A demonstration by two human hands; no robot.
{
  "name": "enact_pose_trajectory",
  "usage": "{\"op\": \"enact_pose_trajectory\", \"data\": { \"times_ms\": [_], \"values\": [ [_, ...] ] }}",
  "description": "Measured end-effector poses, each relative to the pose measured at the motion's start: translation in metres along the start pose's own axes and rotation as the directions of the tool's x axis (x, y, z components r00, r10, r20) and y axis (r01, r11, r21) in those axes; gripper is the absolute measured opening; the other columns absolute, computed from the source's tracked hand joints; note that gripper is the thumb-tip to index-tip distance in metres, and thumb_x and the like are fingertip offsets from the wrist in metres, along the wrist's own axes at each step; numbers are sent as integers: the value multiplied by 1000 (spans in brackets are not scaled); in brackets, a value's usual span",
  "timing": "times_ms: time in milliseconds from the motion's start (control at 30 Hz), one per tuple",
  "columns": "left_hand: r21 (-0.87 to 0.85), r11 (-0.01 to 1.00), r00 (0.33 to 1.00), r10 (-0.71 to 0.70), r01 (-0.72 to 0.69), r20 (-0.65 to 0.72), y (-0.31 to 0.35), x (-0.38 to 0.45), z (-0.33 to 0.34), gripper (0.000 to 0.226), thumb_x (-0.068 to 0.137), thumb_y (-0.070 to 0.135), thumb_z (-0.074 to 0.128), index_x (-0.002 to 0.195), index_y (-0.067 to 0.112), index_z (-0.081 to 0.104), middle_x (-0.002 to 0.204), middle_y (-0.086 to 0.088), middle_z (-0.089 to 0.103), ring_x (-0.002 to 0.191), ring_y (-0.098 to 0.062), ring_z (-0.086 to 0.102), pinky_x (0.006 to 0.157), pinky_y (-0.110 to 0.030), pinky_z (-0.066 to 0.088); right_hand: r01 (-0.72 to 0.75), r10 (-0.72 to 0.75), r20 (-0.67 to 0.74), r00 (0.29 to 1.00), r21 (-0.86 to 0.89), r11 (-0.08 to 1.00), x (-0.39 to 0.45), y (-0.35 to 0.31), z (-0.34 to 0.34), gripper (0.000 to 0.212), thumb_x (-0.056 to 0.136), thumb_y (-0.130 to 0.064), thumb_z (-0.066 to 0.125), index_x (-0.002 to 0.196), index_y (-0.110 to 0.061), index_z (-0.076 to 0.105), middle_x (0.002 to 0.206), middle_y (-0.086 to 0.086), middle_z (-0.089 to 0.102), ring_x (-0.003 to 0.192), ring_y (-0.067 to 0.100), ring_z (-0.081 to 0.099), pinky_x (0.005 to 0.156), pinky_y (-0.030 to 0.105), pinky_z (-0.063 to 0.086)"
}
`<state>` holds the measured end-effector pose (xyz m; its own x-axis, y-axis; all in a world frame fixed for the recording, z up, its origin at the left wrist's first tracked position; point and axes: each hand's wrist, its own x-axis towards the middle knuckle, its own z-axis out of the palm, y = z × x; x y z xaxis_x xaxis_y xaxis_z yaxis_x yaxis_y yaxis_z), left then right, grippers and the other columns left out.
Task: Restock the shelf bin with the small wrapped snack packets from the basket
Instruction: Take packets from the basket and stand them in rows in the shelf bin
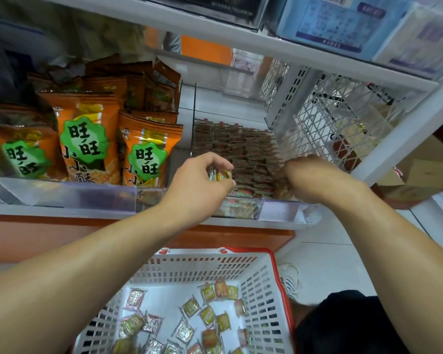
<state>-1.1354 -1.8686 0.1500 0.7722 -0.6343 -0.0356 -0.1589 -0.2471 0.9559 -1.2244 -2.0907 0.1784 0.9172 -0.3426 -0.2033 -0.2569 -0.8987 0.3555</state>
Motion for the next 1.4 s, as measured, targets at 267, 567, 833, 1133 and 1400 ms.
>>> {"op": "enact_pose_trajectory", "data": {
  "times_ms": [267,567,833,1133,1400],
  "values": [
    [37,999,1000,5,-4,-10,2,-2,0,16,89,22,74,101,31,69,104,8,70,87,-18,74,76,-38,61,-32,34,89,995,-18,999,5,-16,-2,18,85,6,54,92,-11,48,69,0,38,73,26,48,64,30,36],
    [-172,983,998,-62,61,0,-2,0,2,35,98,-4,54,101,27,70,107,2,69,76,-11,77,70,-32,64,-75,75,75,994,-12,997,10,-19,0,22,87,3,55,105,-10,57,70,-1,37,76,27,48,68,30,39],
    [-376,926,995,62,-26,82,2,0,5,48,98,-13,51,129,24,56,129,5,64,99,-11,74,76,-27,62,-56,65,-26,998,261,964,-2,-7,-19,24,94,-5,53,113,-14,65,106,5,69,89,24,62,75,31,52],
    [-151,963,975,221,-223,-24,5,-4,18,56,88,7,76,130,36,53,124,15,64,97,-11,71,73,-30,63,95,246,-145,958,974,205,-41,-20,-34,24,85,-4,76,105,-5,64,83,11,77,73,17,73,68,30,62],
    [-73,953,955,290,-295,-66,9,-11,19,44,86,14,80,122,31,61,112,20,67,102,1,66,86,-22,57,-66,-71,61,996,995,-70,-42,-29,-29,33,78,-22,75,105,-6,65,104,37,66,92,35,59,94,54,46]
  ]
}}
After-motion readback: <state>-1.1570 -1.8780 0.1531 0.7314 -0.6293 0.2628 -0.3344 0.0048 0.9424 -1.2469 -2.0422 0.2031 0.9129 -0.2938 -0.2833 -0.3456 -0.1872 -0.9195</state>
